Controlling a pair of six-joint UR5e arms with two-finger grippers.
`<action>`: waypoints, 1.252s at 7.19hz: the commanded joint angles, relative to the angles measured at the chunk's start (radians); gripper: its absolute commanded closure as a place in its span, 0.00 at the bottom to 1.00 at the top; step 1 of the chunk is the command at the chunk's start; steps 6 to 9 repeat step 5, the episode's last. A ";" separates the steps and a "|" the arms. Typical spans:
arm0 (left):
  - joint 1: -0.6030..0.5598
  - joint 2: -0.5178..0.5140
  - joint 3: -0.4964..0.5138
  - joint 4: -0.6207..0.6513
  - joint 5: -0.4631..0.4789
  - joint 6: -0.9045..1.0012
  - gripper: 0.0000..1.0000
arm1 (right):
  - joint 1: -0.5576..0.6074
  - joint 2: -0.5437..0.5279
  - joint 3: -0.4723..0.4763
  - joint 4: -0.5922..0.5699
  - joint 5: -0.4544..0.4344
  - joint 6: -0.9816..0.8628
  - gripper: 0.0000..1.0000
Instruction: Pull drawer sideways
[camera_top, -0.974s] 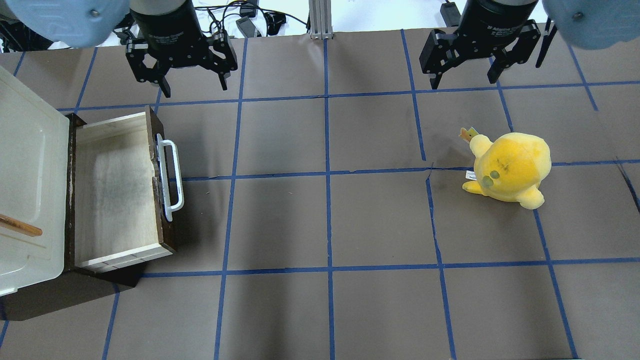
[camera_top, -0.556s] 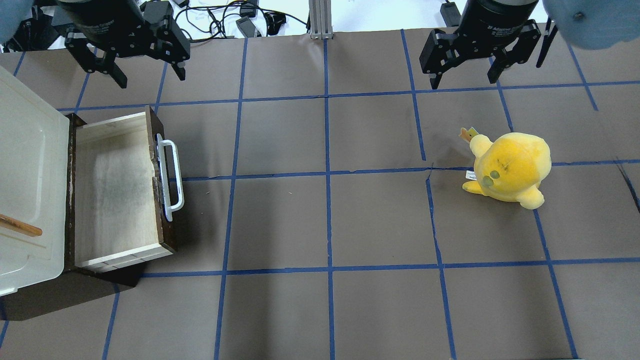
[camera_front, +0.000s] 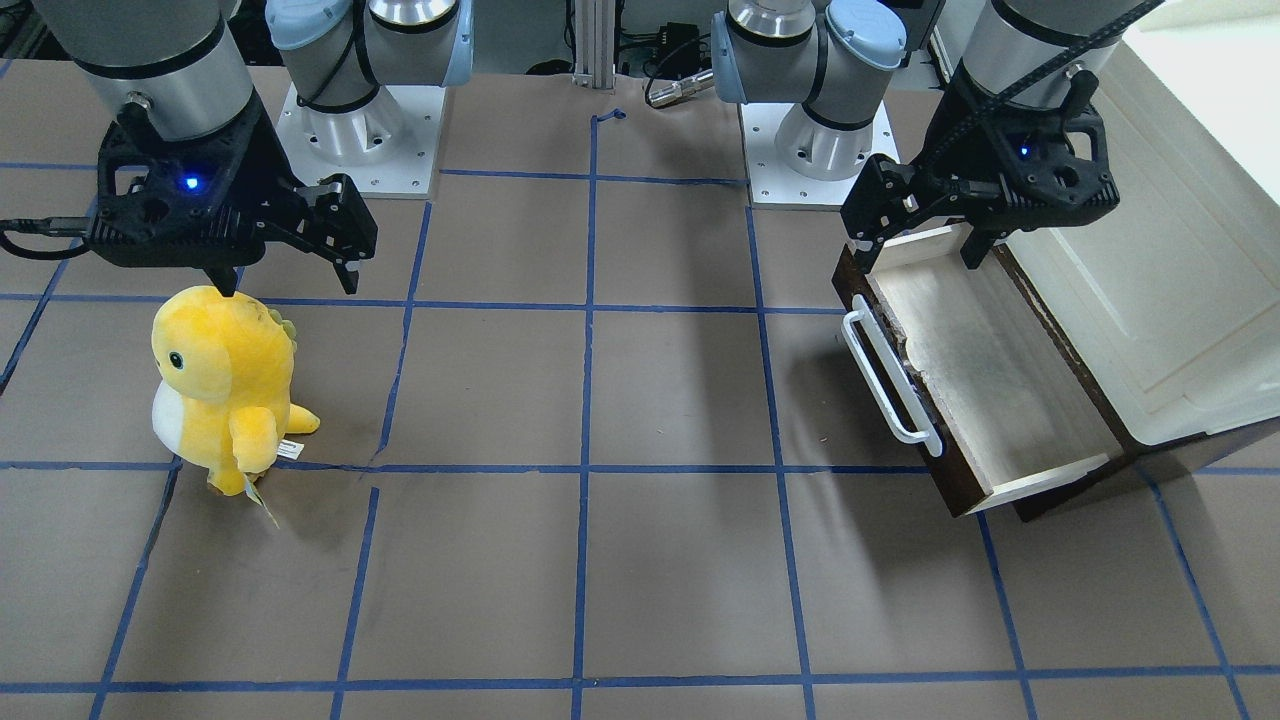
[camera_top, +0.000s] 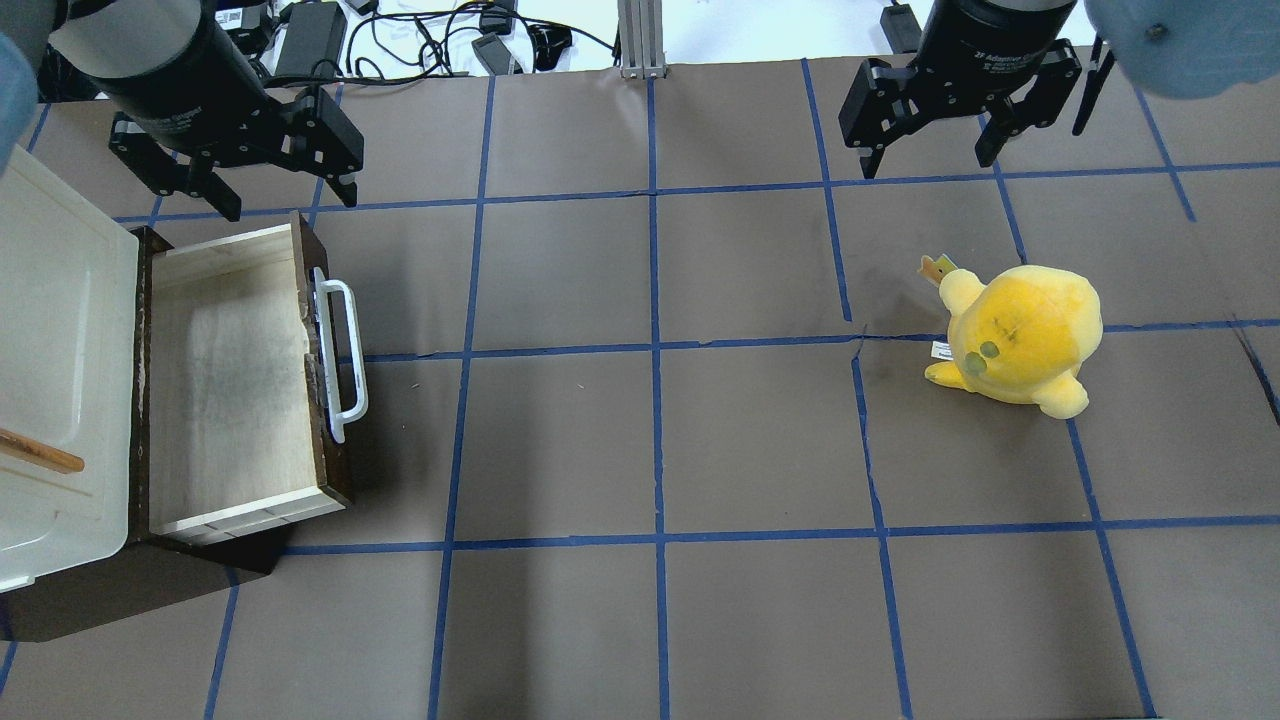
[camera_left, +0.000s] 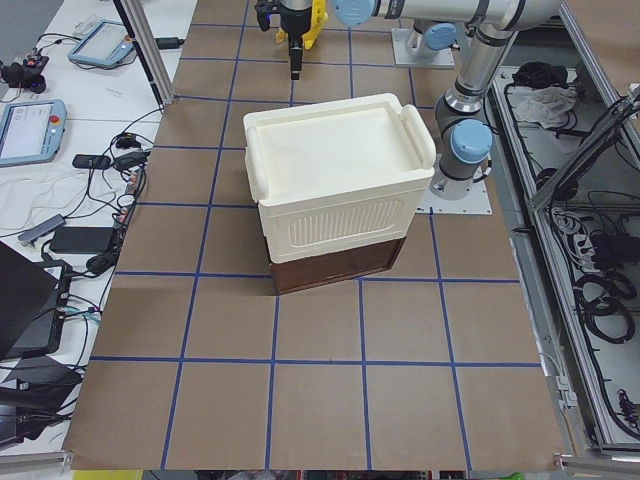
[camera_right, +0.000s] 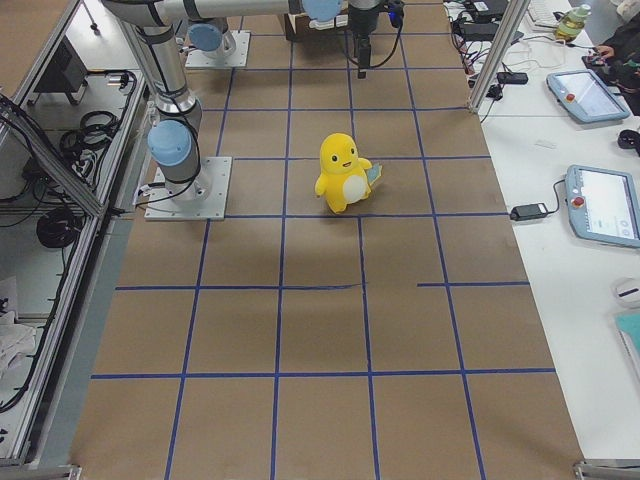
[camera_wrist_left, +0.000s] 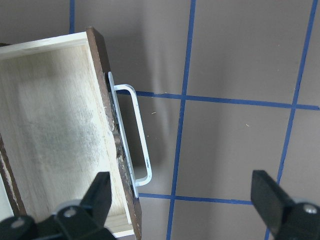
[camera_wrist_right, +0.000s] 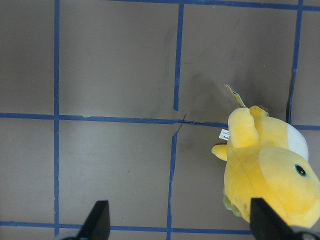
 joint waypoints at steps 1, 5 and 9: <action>-0.002 0.014 -0.014 0.007 -0.001 0.004 0.00 | 0.000 0.000 0.000 0.000 0.000 0.001 0.00; -0.003 0.016 -0.022 0.007 -0.006 0.004 0.00 | 0.000 0.000 0.000 0.000 0.000 0.001 0.00; -0.003 0.016 -0.022 0.007 -0.006 0.004 0.00 | 0.000 0.000 0.000 0.000 0.000 0.001 0.00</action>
